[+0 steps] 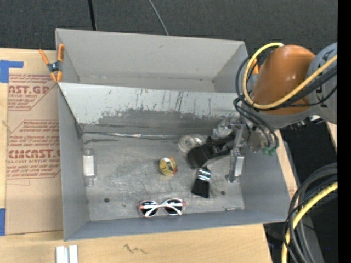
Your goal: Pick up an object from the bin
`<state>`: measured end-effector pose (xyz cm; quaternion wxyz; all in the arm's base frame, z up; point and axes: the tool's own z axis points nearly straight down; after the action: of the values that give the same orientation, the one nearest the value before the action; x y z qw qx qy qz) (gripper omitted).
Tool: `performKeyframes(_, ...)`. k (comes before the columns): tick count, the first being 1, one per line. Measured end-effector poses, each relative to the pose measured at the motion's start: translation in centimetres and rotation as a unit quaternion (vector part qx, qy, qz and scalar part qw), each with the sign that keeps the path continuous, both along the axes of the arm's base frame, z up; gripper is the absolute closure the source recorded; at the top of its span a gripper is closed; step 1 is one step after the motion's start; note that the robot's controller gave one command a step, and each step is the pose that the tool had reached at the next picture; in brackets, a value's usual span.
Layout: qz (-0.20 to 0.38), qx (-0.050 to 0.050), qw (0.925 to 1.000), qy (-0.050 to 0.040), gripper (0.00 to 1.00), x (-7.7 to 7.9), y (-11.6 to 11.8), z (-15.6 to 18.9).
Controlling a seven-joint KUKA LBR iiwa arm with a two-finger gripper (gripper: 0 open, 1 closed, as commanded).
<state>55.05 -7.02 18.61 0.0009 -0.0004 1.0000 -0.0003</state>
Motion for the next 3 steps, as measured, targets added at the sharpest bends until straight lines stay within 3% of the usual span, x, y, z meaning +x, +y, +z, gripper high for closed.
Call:
performKeyframes(1, 0.009, -0.001, 1.0000, -0.0034, 0.00, 2.7, -2.4, -6.2)
performKeyframes(2, 0.014, 0.001, 0.9999, 0.0018, 0.00, 3.2, -3.9, -7.9)
performKeyframes(3, -0.053, 0.001, 0.9986, -0.0002, 0.00, 4.3, -6.8, -5.5)
